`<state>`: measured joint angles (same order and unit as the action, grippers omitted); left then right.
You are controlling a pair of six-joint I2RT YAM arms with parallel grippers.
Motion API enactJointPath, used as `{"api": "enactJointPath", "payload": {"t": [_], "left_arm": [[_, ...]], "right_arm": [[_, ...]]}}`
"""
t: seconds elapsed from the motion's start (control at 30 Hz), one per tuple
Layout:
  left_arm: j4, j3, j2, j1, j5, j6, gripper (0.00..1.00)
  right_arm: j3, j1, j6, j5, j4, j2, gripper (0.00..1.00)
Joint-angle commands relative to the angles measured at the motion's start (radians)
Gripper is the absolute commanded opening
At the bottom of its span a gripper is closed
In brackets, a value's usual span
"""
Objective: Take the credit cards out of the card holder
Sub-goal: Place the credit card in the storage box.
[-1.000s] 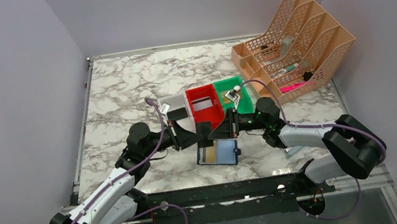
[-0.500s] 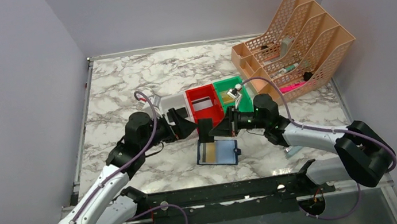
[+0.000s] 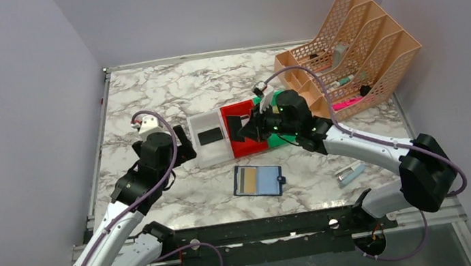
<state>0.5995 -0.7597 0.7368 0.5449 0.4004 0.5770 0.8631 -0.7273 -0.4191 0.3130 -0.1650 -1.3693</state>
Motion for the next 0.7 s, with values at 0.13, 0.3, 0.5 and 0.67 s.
{"api": "enactJointPath", "payload": {"t": [0.13,0.3,0.5,0.67], "left_arm": [[-0.056,0.054,0.045,-0.058,0.137,-0.168,0.99],[-0.053,0.039,0.082,-0.203,0.082,-0.170,0.99],[-0.080,0.072,-0.056,-0.271,0.165,-0.150,0.99],[-0.069,0.064,-0.056,-0.281,0.189,-0.147,0.99]], "right_arm": [[0.191,-0.156,0.384,-0.258,0.114,-0.179,0.01],[0.313,-0.251,0.476,-0.488,0.153,-0.322,0.01],[0.455,-0.311,0.641,-0.695,0.221,-0.480,0.01],[0.521,-0.321,0.757,-0.761,0.214,-0.574,0.01]]}}
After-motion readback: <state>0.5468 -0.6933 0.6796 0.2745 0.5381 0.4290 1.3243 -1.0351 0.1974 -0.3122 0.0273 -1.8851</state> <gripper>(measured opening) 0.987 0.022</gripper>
